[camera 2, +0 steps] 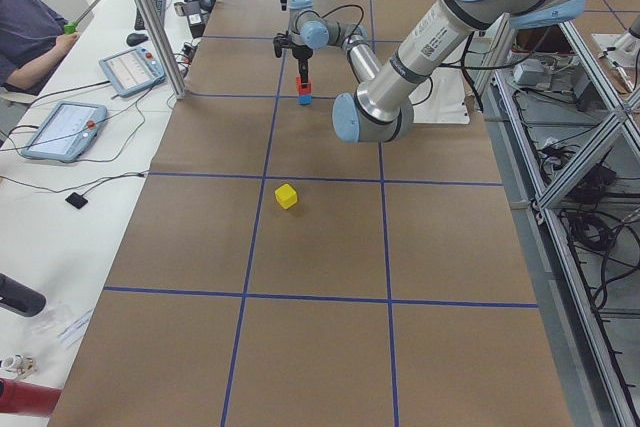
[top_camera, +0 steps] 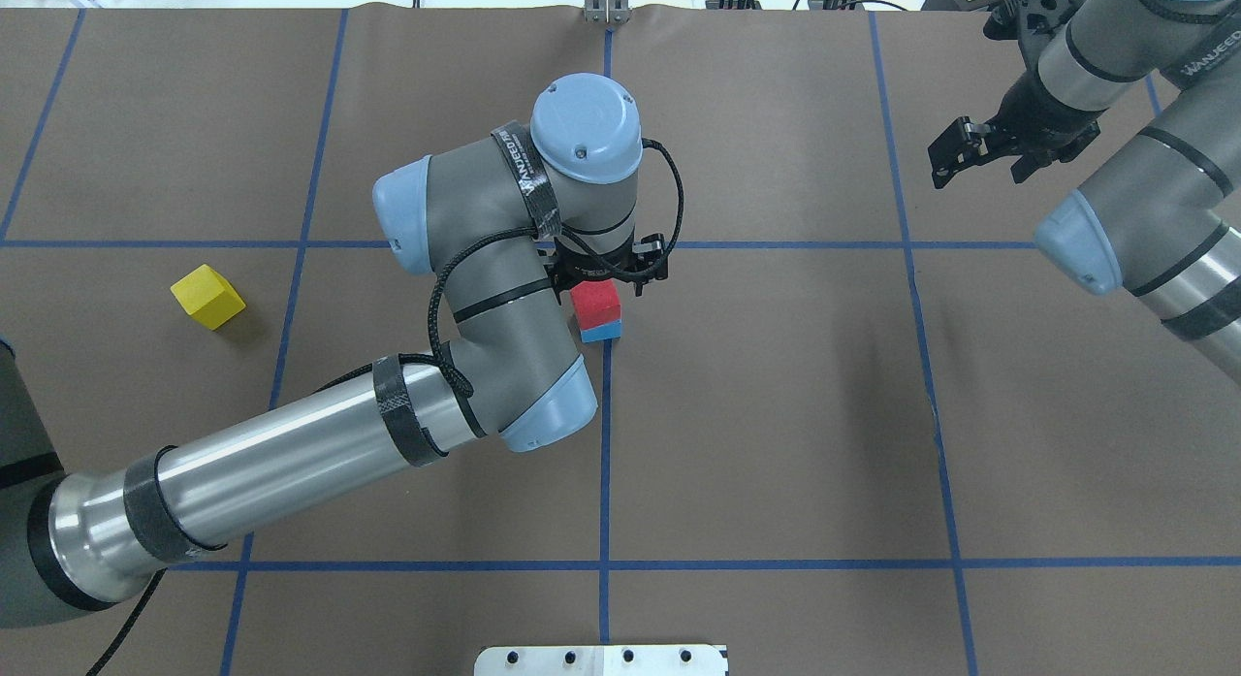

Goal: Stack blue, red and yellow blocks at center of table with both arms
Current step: 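Open the left gripper and pull it back toward the yellow cube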

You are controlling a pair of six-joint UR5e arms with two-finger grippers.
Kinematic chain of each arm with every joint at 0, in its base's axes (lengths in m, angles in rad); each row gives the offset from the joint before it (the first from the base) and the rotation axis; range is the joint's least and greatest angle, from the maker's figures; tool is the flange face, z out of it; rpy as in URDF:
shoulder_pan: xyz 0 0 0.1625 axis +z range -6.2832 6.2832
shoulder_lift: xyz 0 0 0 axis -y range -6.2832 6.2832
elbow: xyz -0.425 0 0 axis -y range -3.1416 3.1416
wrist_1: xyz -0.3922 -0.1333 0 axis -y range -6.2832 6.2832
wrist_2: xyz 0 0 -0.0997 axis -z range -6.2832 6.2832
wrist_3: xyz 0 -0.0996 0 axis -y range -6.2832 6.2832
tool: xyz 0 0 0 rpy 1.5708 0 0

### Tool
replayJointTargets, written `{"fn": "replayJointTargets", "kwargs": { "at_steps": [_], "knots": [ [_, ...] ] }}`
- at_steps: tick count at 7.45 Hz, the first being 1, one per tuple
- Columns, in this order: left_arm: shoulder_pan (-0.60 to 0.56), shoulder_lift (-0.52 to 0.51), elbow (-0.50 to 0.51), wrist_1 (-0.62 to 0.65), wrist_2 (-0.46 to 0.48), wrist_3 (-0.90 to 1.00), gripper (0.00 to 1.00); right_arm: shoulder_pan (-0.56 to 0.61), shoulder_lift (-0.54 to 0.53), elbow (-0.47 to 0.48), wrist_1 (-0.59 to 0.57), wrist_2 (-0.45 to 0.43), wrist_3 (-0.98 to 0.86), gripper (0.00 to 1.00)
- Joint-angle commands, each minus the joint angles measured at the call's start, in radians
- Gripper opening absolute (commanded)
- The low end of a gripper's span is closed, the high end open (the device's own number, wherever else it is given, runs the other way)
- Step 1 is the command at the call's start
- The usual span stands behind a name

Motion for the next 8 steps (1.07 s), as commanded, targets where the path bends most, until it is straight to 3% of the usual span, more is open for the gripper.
{"fn": "replayJointTargets", "kwargs": {
  "at_steps": [1, 2, 4, 5, 7, 8],
  "knots": [
    [-0.051, 0.005, -0.103, 0.024, -0.032, 0.004, 0.99, -0.001, -0.002, -0.003, 0.000, -0.001, -0.006, 1.00],
    [-0.081, 0.061, -0.202, 0.082, -0.090, 0.013, 0.99, -0.001, -0.006, -0.003, 0.000, -0.001, -0.008, 1.00],
    [-0.127, 0.388, -0.544, 0.097, -0.084, 0.042, 0.99, -0.001, -0.005, -0.003, 0.002, -0.001, -0.006, 1.00],
    [-0.153, 0.534, -0.650, 0.097, -0.083, 0.144, 0.99, -0.001, -0.005, -0.003, 0.002, -0.001, -0.003, 1.00],
    [-0.154, 0.698, -0.673, 0.027, -0.017, 0.160, 1.00, -0.001, -0.005, -0.002, 0.002, -0.001, -0.003, 1.00],
    [-0.152, 0.803, -0.654, -0.118, -0.003, 0.206, 1.00, -0.001, -0.005, -0.003, 0.002, -0.001, -0.003, 1.00]
  ]
}}
